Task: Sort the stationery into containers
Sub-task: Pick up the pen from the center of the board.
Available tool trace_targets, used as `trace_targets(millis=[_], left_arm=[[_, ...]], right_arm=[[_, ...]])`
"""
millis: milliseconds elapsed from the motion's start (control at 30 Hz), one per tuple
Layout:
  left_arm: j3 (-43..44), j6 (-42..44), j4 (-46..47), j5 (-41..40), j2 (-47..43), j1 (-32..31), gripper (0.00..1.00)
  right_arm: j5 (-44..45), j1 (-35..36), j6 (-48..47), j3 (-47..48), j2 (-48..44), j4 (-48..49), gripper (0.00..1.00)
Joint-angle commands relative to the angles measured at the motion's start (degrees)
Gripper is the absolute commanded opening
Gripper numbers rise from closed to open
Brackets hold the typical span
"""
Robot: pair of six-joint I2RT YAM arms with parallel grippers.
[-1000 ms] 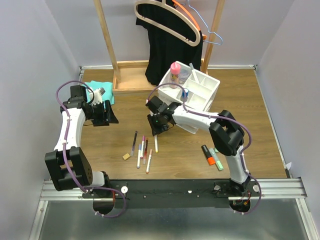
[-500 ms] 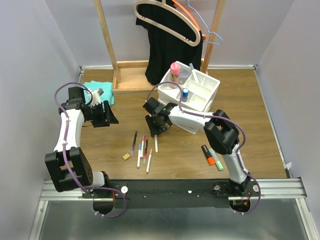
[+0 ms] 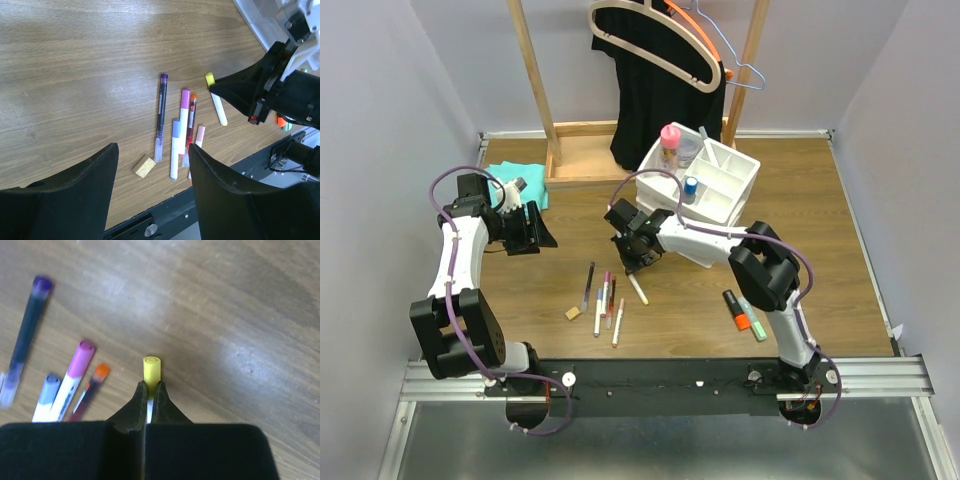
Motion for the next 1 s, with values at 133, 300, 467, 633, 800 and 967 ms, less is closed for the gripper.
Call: trace_targets(millis=[133, 300, 467, 633, 800, 967], left_arm=[[2.5, 1.9, -1.6, 1.3, 0.4, 0.5, 0.66], [4.1, 4.8, -2.4, 3.4, 1.2, 0.5, 0.66], [4.1, 6.2, -0.4, 3.5, 0.0, -0.7, 0.67], [3.8, 4.7, 1.1, 3.5, 0.0, -1.6, 0.67], [3.1, 3.4, 2.7, 3.3, -0.4, -2.5, 0.67], [2.9, 3.9, 2.4, 2.4, -0.6, -2.4, 0.67]], right_arm=[[-11.3, 1.1, -14.1, 1.2, -17.0, 7.6, 0.01], [-11.0, 0.9, -19.7, -5.4, -29.9, 25.1, 0.00], [1.2, -0.7, -28.8, -10.1, -39.5, 40.5, 0.01], [6.5, -7.1, -34.1, -8.7, -41.1, 45.5, 0.01], [7.9, -17.5, -33.2, -7.2, -40.5, 43.5, 0.01], [8.4, -22.8, -33.2, -7.8, -40.9, 43.2, 0.01]])
